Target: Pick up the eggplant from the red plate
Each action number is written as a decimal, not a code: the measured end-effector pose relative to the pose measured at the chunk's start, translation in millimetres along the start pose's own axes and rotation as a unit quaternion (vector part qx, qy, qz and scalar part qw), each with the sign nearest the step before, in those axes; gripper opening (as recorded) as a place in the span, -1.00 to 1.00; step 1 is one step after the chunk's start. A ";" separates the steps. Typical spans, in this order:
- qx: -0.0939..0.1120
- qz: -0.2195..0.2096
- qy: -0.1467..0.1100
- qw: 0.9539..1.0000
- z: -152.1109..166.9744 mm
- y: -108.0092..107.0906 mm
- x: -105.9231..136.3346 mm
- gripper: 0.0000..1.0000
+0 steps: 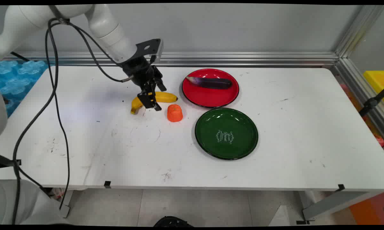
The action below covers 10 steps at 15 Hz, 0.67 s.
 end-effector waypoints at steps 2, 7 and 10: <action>0.008 0.001 0.006 1.000 1.7 -8.5 4.4 1.00; 0.035 0.015 0.029 0.999 13.1 -42.0 26.1 1.00; 0.056 0.026 0.052 0.997 25.1 -67.6 44.3 1.00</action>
